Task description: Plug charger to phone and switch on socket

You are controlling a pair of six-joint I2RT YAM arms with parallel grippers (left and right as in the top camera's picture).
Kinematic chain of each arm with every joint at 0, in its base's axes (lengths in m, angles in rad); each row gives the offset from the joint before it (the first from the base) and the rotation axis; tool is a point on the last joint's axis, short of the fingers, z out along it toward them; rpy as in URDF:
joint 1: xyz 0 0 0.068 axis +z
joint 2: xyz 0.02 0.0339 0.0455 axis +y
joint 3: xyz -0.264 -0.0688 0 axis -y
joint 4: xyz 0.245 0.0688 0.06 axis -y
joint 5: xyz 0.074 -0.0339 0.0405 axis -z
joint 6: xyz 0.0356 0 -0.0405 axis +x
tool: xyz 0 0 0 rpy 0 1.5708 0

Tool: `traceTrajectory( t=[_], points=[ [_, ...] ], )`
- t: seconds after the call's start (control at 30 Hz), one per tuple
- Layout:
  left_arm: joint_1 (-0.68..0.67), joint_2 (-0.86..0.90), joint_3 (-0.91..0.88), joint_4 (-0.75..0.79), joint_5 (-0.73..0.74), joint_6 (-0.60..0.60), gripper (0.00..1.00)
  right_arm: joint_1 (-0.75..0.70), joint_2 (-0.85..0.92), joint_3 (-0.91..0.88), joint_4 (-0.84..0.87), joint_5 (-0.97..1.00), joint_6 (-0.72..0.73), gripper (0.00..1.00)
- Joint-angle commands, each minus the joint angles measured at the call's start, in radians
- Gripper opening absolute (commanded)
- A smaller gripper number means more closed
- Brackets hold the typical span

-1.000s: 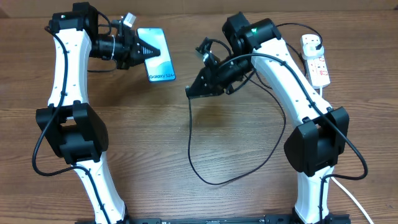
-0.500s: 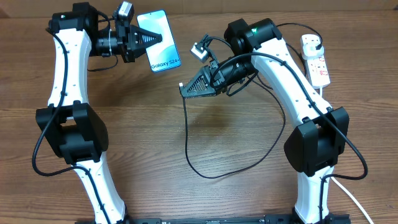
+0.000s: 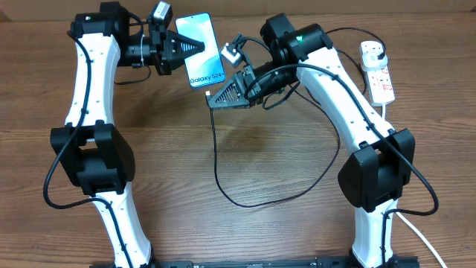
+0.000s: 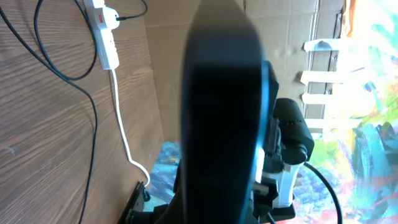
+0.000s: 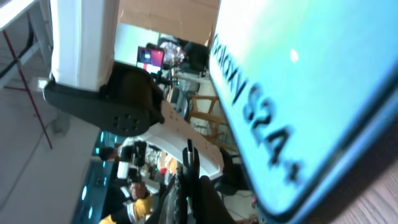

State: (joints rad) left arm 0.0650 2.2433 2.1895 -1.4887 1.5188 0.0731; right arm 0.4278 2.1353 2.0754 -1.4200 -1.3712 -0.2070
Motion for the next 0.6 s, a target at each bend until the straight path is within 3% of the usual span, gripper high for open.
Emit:
traceTrajectory(
  t=[0.0, 0.13, 0.57],
  points=[
    [-0.001, -0.016, 0.018, 0.002, 0.06, -0.01, 0.04, 0.003, -0.033, 0.007, 0.032, 0.011, 0.119, 0.04],
    [0.001, -0.016, 0.018, 0.002, 0.04, -0.01, 0.04, 0.003, -0.033, 0.007, 0.083, 0.096, 0.219, 0.04],
    [0.015, -0.016, 0.018, 0.002, 0.003, -0.036, 0.04, -0.021, -0.033, 0.007, 0.092, 0.087, 0.23, 0.04]
  ],
)
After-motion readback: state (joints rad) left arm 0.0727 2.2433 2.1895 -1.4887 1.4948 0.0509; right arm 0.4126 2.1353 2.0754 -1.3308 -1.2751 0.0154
